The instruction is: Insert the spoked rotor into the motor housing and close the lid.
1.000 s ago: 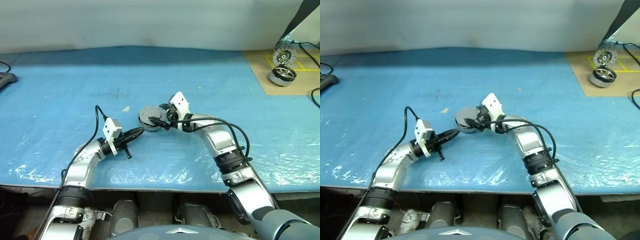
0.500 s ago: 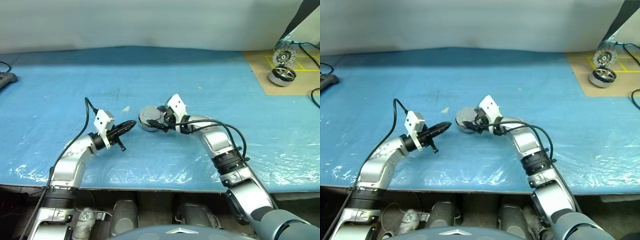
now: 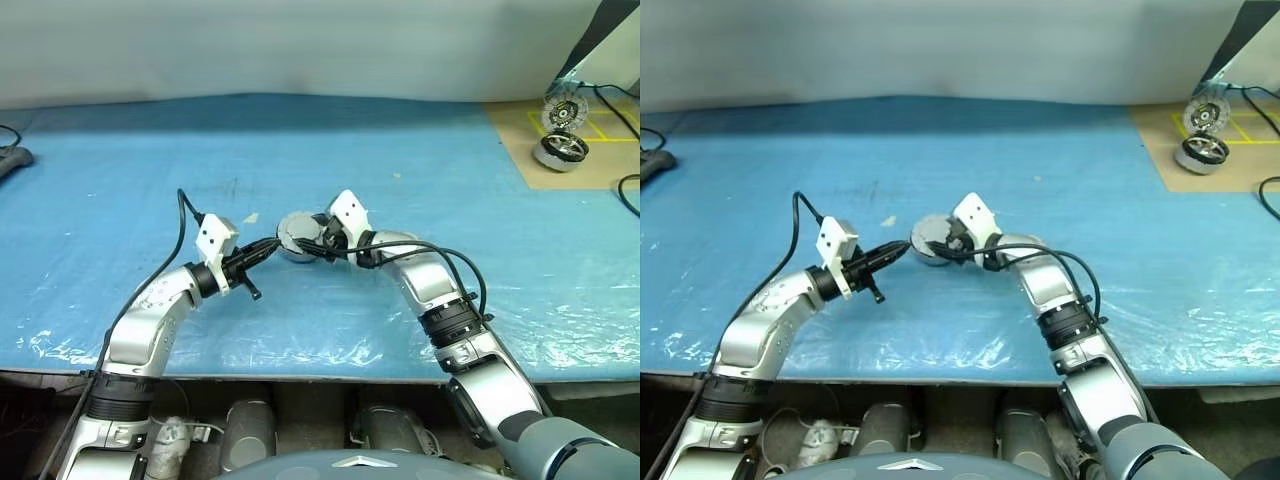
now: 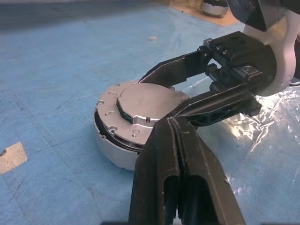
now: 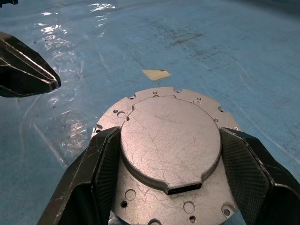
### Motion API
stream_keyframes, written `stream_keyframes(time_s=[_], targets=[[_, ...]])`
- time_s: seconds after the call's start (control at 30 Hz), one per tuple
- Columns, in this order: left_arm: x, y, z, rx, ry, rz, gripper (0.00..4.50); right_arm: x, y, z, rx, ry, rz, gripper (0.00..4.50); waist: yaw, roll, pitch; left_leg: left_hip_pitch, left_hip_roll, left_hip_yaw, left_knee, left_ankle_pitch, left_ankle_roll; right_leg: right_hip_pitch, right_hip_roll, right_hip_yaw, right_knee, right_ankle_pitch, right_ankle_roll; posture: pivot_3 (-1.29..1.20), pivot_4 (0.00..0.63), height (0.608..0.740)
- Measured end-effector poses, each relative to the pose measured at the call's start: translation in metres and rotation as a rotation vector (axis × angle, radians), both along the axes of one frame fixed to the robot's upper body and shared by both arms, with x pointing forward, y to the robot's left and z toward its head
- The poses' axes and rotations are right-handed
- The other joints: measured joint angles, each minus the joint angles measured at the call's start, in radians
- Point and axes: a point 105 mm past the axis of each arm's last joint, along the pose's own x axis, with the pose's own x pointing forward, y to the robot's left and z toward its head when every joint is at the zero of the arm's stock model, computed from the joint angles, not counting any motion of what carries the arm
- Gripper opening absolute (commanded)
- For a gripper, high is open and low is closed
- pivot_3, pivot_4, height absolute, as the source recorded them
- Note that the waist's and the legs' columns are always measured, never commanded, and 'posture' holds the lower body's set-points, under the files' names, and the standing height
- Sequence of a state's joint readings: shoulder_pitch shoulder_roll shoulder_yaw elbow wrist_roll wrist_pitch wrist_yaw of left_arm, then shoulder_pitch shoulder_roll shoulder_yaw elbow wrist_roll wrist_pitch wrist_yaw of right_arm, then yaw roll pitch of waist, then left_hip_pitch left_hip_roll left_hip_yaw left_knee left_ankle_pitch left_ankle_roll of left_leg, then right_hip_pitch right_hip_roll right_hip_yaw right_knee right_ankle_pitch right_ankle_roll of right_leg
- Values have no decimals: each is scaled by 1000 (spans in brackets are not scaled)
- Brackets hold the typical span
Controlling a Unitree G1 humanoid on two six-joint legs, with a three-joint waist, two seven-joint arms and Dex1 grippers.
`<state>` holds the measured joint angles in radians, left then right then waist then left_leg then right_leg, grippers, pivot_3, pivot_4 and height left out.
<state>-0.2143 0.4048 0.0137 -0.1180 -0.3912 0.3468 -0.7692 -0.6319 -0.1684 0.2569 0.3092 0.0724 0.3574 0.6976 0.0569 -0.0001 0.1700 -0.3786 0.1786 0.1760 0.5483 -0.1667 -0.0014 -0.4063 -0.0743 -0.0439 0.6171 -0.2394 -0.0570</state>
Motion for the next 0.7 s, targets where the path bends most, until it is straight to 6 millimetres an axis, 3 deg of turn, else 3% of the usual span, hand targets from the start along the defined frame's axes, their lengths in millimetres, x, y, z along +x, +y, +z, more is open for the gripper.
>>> stream_keyframes(time_s=[0.5, 0.7], targets=[[2, 5, -2, 21, 24, 26, 0, 1, 16, 2, -15, 11, 2, 2955, -17, 0, 0, 0, 0, 0, 2, 0, 0, 0, 0, 1, 2, 0, 0, 0, 150, 740], [0, 2, 6, 23, 12, 41, 0, -1, 23, 3, -23, 8, 22, 2955, -17, 0, 0, 0, 0, 0, 2, 0, 0, 0, 0, 1, 1, 0, 0, 0, 150, 740]])
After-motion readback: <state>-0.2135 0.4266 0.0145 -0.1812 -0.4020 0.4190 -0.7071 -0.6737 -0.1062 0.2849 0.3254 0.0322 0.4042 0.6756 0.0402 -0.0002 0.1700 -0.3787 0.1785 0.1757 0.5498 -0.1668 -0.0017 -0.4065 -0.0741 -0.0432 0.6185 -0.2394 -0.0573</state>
